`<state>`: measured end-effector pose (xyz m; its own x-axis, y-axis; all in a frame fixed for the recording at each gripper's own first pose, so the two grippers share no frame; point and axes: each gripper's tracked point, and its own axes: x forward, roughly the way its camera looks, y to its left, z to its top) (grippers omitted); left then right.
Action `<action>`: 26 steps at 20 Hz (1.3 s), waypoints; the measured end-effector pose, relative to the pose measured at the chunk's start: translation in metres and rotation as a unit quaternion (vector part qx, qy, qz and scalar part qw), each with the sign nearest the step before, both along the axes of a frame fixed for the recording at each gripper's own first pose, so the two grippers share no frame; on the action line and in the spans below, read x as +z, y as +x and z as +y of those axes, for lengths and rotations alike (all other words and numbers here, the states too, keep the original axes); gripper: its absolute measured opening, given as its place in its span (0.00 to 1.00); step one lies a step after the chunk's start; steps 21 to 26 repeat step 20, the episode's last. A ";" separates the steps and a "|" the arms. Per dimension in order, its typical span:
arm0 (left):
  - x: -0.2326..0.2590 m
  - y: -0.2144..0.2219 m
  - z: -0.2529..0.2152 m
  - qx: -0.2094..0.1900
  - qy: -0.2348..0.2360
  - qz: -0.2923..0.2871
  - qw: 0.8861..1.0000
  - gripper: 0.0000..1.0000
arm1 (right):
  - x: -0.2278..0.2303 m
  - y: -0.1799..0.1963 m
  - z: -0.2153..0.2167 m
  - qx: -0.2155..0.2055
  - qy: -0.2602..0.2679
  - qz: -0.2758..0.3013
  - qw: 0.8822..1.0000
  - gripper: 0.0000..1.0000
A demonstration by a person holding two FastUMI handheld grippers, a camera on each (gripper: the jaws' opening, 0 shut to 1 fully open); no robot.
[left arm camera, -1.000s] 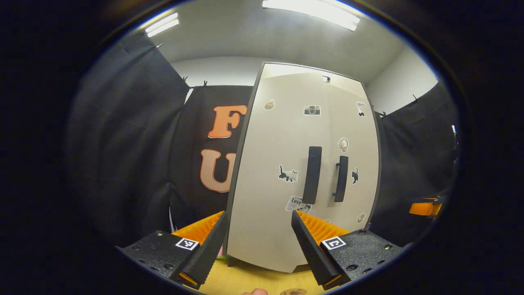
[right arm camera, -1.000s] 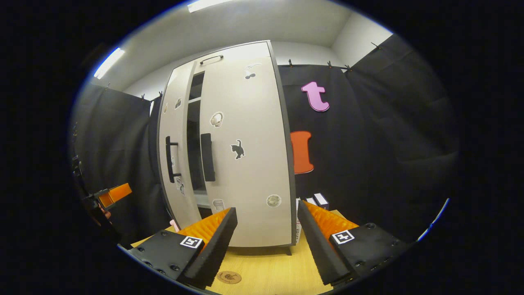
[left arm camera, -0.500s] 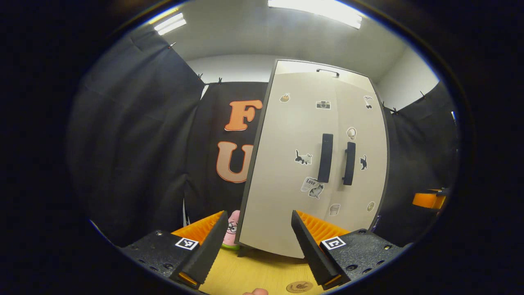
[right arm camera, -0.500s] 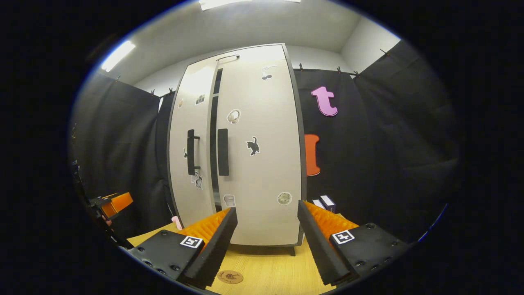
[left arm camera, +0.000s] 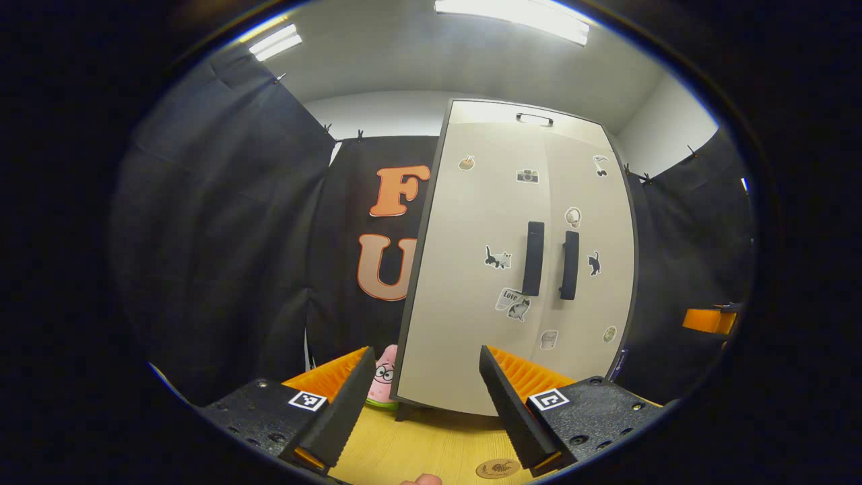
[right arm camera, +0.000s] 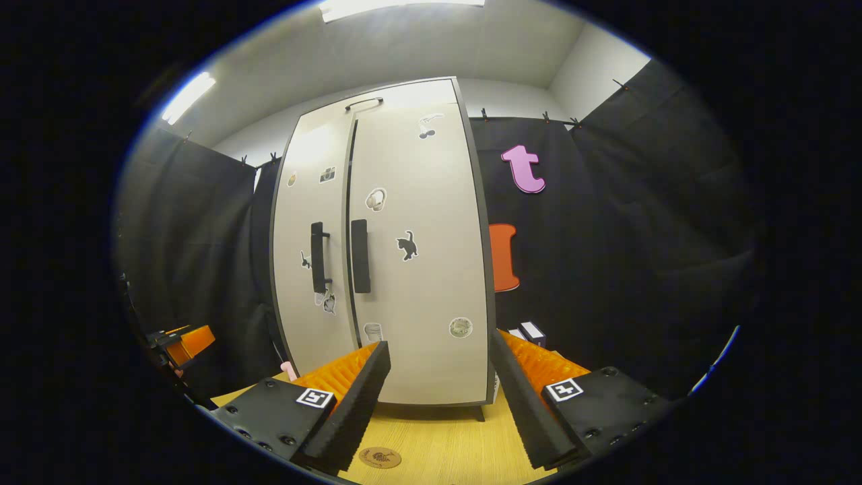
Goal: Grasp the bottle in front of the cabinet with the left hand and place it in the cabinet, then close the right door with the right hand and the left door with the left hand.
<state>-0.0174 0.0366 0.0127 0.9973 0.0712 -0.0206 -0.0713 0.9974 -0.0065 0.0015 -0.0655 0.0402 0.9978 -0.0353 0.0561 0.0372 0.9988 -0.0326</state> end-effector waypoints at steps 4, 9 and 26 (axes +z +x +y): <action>0.001 0.000 -0.003 -0.001 0.003 0.000 1.000 0.94 | -0.001 0.001 -0.001 -0.002 0.000 0.003 1.000 0.98; 0.001 0.000 -0.010 -0.005 0.000 0.000 1.000 0.94 | -0.001 0.002 0.002 0.000 0.002 0.004 1.000 0.98; 0.006 0.002 -0.017 -0.007 0.001 -0.002 1.000 0.94 | -0.003 0.001 0.001 -0.002 0.005 0.009 1.000 0.98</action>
